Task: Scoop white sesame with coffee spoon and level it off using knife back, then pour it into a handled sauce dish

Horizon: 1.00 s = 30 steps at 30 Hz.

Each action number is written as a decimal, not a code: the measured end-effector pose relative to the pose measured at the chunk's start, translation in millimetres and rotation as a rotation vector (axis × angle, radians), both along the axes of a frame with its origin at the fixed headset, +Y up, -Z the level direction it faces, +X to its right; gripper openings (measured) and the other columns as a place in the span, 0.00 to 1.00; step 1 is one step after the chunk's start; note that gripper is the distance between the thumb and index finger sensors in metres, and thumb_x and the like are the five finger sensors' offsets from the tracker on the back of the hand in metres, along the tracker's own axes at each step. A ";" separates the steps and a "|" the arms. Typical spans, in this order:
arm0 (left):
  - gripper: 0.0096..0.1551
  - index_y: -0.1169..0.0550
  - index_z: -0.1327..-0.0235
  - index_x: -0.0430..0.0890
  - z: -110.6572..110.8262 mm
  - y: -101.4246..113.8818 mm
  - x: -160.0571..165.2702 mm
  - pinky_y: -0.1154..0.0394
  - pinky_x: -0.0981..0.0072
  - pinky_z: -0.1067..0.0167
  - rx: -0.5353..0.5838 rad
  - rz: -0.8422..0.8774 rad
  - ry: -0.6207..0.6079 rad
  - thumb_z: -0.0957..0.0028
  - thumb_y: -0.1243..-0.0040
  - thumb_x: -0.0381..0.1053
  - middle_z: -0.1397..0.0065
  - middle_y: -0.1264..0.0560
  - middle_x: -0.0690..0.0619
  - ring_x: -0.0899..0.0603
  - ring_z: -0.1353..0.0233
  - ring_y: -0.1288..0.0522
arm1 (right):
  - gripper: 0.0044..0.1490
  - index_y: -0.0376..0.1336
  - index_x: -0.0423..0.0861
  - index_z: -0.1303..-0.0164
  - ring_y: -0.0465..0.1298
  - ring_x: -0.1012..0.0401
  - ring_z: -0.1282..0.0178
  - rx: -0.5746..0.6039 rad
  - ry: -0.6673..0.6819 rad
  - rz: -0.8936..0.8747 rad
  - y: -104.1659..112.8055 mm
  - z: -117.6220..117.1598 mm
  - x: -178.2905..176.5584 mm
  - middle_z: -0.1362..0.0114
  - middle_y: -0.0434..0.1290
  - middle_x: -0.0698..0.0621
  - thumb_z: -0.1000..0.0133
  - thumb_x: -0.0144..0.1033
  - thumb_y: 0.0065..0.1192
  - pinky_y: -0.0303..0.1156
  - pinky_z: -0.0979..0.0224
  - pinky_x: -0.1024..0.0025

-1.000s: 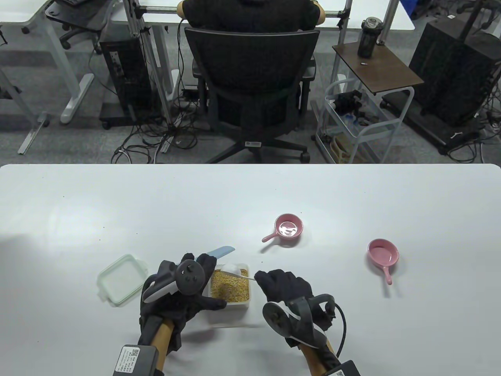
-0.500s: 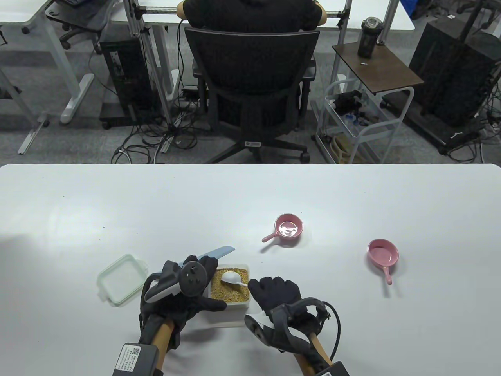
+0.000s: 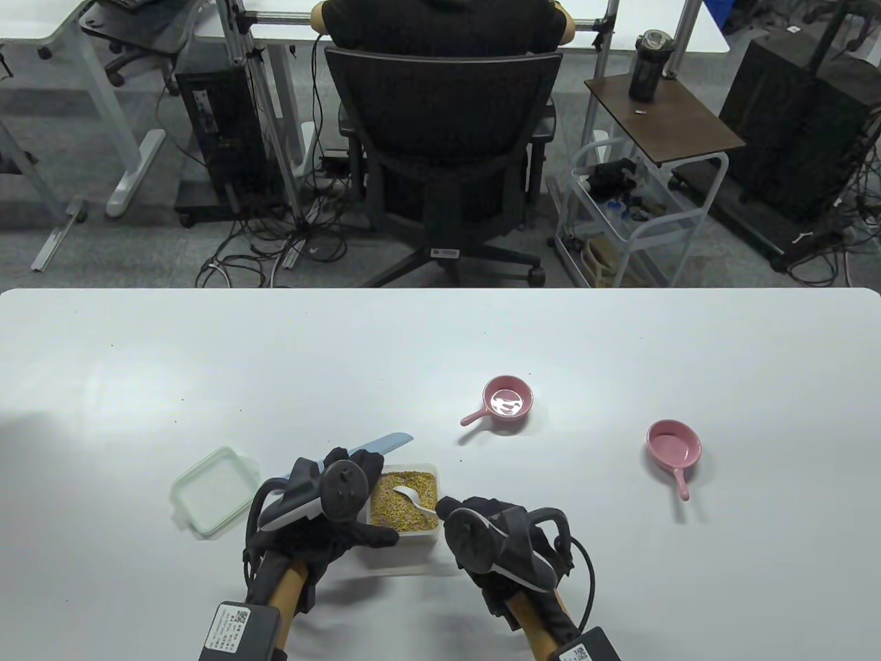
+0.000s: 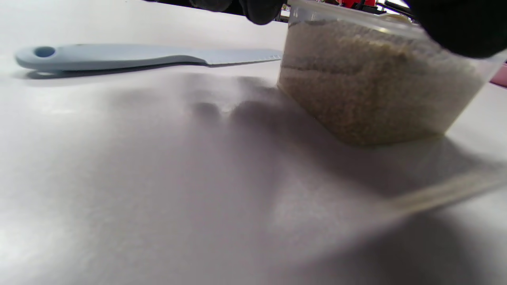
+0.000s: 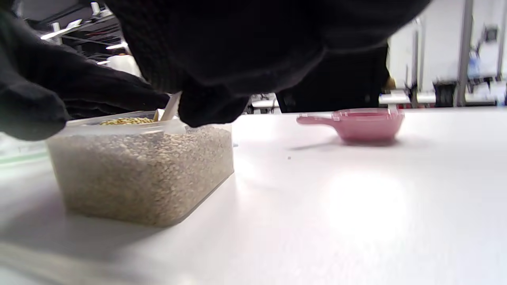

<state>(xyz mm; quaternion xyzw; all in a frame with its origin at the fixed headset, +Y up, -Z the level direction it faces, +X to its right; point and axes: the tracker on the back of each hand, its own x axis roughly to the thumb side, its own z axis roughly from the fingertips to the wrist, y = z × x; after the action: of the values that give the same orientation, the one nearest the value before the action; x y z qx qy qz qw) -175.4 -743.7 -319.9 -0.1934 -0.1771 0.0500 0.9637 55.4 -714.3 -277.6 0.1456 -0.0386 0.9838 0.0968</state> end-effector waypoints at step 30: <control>0.67 0.56 0.07 0.54 -19.3 22.4 -29.2 0.56 0.29 0.19 -0.001 0.026 0.066 0.55 0.48 0.82 0.03 0.53 0.53 0.33 0.07 0.57 | 0.21 0.79 0.47 0.42 0.80 0.64 0.78 -0.460 -0.177 -0.539 -22.5 -21.6 42.9 0.59 0.87 0.50 0.42 0.37 0.70 0.78 0.68 0.65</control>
<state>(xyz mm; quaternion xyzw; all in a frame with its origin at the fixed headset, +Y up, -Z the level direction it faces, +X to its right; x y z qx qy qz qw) -204.6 -721.2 -339.2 -0.1899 -0.1476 0.0692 0.9682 98.4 -736.8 -299.2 0.0189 0.1386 0.9147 0.3792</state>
